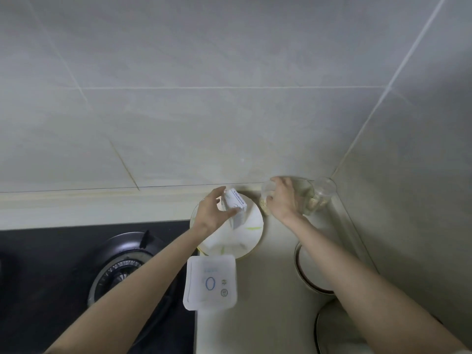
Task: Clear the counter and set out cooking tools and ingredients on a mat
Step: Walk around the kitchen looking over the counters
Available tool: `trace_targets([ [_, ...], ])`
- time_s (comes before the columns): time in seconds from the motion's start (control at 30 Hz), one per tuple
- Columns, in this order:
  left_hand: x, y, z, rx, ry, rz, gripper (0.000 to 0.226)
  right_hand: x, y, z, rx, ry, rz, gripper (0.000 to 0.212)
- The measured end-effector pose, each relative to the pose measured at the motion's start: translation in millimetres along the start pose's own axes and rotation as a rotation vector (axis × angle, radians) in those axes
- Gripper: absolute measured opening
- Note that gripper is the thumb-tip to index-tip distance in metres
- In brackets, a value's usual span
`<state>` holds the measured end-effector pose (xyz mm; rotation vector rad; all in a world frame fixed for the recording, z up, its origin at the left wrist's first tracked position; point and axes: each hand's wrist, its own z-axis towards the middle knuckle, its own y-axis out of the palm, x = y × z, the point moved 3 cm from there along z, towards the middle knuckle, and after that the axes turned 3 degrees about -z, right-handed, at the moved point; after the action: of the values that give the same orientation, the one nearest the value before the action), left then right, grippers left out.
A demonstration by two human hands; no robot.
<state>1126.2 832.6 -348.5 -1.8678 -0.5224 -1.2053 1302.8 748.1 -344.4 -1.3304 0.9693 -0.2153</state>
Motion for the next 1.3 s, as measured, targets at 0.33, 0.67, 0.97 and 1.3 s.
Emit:
trace_targets([
  [0.33, 39, -73, -66, 0.143, 0.167, -0.017, 0.041, -63, -40, -50, 0.032, -0.18, 0.196, 0.044],
  [0.67, 27, -180, -213, 0.466, 0.213, -0.034, 0.034, -173, -29, -163, -0.137, -0.577, 0.345, 0.038],
  [0.97, -27, -264, -384, 0.769, 0.099, 0.004, 0.033, -273, 4, -307, -0.372, -0.927, 0.285, 0.034],
  [1.3, -116, -343, -651, 1.084, -0.039, 0.026, 0.033, -376, 61, -545, -0.597, -1.206, 0.322, 0.034],
])
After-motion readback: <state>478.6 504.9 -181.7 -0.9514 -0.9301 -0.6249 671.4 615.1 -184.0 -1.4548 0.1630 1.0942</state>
